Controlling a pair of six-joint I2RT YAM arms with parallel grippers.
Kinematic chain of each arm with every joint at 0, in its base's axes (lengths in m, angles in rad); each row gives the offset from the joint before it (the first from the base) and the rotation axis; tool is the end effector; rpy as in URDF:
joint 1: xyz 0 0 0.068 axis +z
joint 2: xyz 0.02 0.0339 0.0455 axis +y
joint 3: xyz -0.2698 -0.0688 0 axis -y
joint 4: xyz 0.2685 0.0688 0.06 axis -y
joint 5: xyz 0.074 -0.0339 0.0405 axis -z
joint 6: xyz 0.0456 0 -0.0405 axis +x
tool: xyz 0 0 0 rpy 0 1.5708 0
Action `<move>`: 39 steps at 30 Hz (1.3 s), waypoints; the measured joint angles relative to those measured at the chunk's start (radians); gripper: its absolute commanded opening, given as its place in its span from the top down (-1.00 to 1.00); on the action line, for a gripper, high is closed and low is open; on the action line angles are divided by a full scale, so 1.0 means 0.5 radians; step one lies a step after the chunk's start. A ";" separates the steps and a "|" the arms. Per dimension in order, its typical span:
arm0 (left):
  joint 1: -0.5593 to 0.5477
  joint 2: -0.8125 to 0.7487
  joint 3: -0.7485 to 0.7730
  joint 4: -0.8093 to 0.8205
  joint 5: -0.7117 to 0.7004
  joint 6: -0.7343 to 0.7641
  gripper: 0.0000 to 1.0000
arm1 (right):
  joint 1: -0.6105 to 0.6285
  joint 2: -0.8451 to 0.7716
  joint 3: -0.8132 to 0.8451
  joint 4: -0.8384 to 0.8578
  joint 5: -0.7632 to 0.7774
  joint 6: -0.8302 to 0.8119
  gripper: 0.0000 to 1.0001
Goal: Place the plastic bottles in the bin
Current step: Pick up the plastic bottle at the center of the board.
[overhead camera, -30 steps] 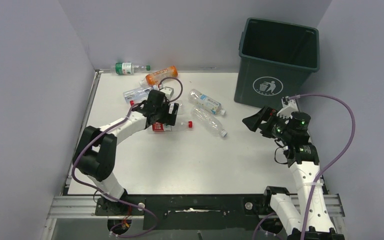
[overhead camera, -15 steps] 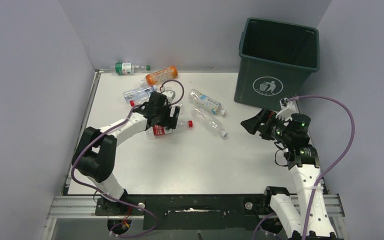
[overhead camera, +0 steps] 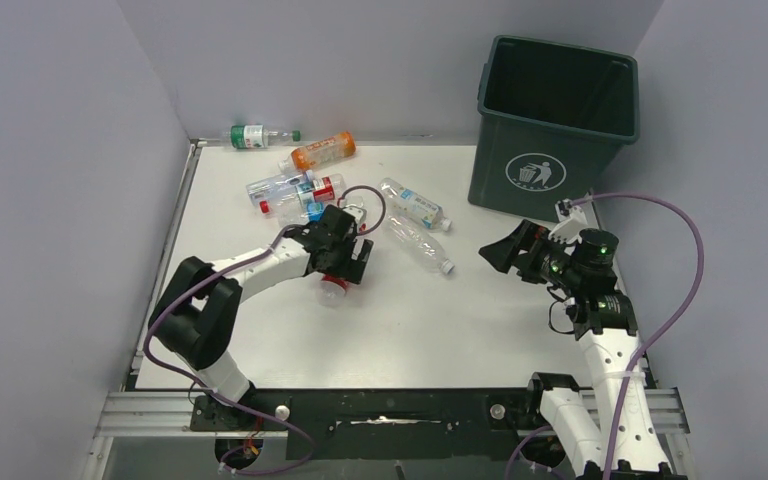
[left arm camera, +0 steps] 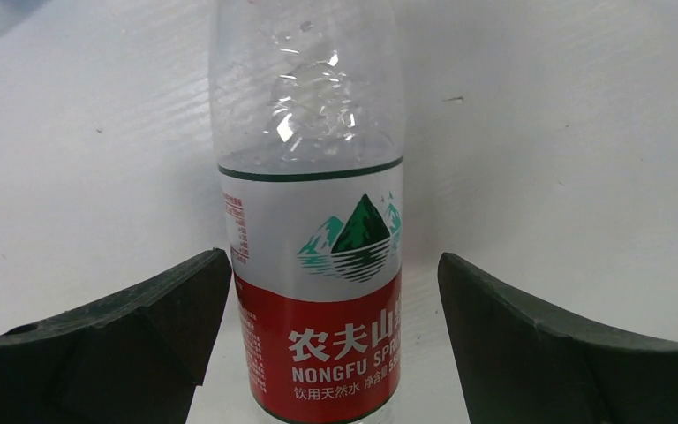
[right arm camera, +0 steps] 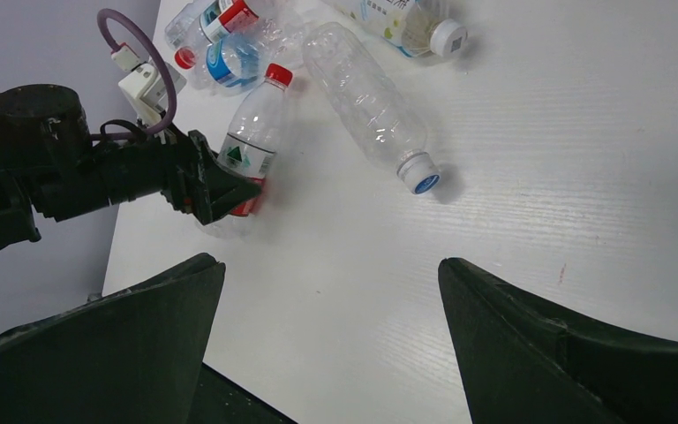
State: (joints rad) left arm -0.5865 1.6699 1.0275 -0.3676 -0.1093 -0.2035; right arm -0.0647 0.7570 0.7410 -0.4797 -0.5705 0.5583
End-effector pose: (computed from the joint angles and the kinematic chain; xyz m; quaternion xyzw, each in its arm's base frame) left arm 0.3035 -0.1957 0.1681 0.1678 0.9448 -0.0579 0.2752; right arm 0.1934 0.0122 0.3010 0.1155 0.8288 0.3544 0.4174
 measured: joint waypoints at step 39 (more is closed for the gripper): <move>-0.120 -0.306 0.689 -0.170 0.233 -0.253 -0.01 | 0.000 -0.024 -0.044 -0.004 -0.021 0.003 -0.96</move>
State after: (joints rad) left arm -0.6464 1.5169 1.3720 -0.4526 0.0071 -0.3302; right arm -0.0647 0.7448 0.7189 -0.4816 -0.5808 0.5598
